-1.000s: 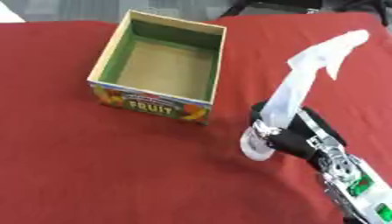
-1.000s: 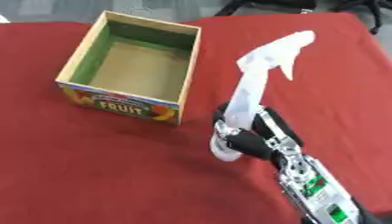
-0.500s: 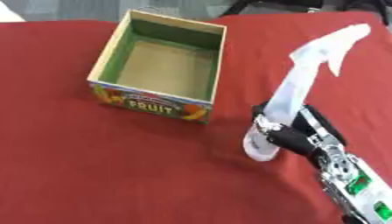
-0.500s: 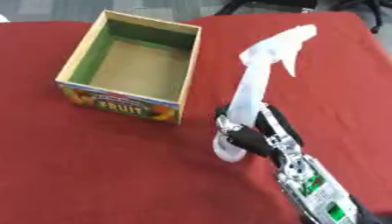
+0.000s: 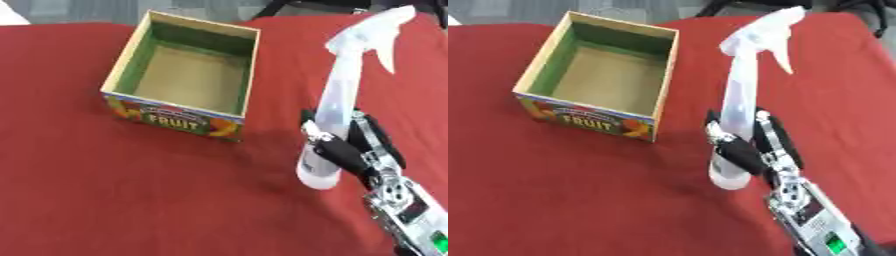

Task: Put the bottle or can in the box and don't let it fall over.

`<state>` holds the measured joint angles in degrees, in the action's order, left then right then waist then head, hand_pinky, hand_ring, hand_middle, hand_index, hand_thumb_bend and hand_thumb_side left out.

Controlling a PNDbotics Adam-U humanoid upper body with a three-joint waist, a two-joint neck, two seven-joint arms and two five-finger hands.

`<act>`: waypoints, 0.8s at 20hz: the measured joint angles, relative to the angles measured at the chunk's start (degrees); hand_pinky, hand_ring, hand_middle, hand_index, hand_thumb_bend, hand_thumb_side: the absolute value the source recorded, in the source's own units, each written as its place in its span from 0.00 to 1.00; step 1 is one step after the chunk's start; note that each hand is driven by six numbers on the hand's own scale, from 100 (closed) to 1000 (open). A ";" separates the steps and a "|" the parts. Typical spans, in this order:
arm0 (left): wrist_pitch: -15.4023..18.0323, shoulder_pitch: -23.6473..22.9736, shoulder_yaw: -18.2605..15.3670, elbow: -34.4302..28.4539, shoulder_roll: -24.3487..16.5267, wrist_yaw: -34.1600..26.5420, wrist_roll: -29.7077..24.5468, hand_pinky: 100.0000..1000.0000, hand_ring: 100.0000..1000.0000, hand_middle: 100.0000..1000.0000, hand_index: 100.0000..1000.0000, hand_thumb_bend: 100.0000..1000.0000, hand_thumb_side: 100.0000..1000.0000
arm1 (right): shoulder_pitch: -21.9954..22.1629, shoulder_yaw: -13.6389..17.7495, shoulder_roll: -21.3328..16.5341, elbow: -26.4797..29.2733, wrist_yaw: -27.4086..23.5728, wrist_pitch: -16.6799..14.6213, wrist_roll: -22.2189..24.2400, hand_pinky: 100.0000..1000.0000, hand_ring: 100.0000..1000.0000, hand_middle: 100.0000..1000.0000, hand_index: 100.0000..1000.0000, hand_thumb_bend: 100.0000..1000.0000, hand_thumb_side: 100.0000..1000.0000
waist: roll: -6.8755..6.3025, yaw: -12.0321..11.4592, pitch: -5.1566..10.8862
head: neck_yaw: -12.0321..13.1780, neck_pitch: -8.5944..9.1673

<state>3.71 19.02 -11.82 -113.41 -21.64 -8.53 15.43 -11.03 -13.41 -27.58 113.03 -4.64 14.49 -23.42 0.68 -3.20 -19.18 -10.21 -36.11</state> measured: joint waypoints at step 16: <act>-0.42 0.19 0.02 0.00 0.03 0.00 -0.40 0.44 1.00 1.00 0.54 0.02 0.66 | -0.43 2.04 -4.38 0.13 -2.43 -8.64 -7.28 0.92 0.58 0.03 0.01 0.00 0.42 | 0.92 -1.01 0.41 | 0.07 -0.04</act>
<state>3.29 19.21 -11.80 -113.41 -21.61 -8.53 15.03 -11.46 -11.37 -31.96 113.16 -7.07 5.85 -30.70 1.59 -4.21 -18.78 -10.15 -36.15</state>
